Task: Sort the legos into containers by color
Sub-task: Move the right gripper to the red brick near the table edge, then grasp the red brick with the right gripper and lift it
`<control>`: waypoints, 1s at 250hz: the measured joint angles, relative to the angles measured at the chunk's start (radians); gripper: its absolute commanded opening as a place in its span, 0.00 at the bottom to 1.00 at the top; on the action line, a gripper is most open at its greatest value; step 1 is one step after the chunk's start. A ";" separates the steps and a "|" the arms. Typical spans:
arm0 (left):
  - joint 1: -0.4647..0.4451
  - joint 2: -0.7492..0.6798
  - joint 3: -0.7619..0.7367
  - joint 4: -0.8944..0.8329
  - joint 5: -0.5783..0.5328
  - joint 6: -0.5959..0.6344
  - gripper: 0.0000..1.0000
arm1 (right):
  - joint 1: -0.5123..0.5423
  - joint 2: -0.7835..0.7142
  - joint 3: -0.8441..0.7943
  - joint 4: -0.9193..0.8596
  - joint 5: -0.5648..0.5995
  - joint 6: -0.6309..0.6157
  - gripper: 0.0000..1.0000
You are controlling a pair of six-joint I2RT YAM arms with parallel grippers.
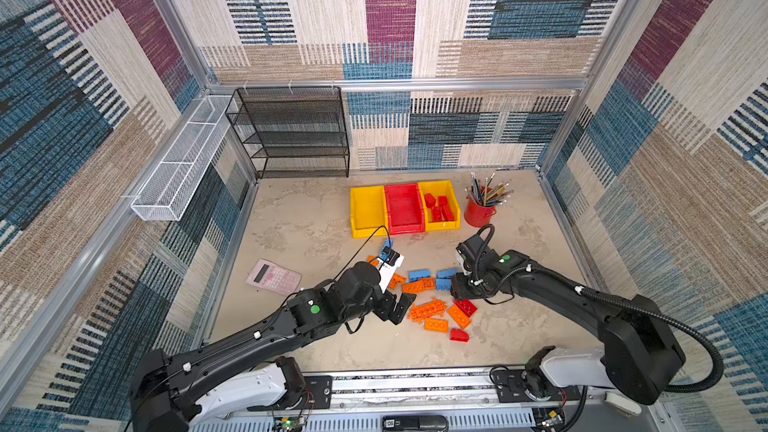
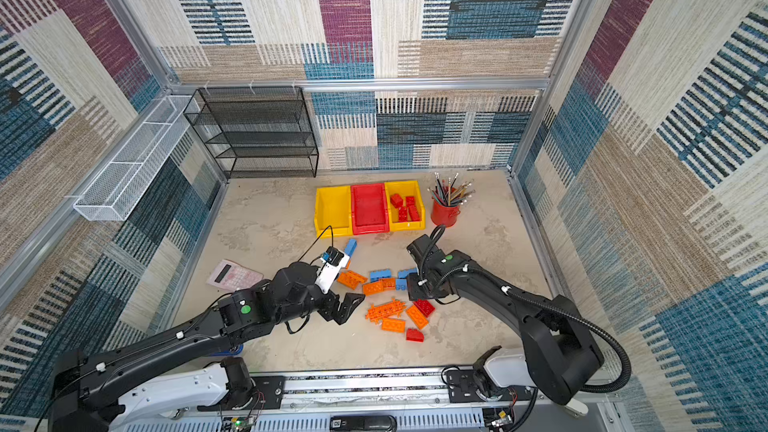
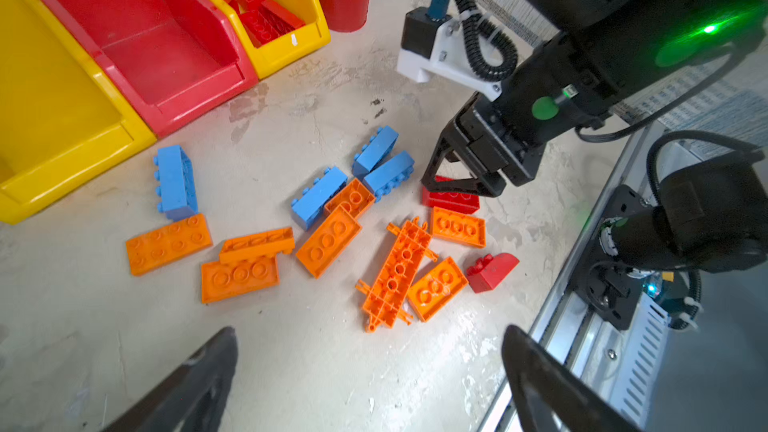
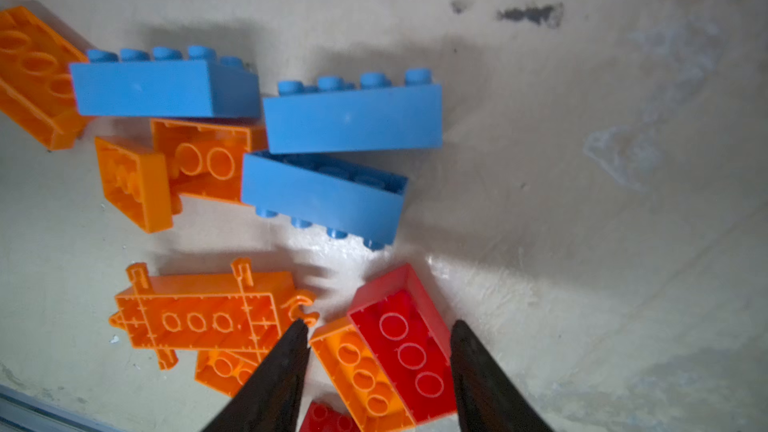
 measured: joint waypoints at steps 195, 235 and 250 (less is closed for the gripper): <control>-0.065 -0.170 -0.078 -0.049 -0.185 -0.084 1.00 | 0.042 0.082 -0.055 0.006 0.053 0.177 0.55; -0.065 -0.164 -0.077 -0.048 -0.191 -0.073 1.00 | 0.040 0.067 -0.058 0.003 0.091 0.206 0.54; -0.064 -0.164 -0.077 -0.048 -0.192 -0.069 1.00 | 0.038 0.065 -0.056 0.002 0.098 0.213 0.53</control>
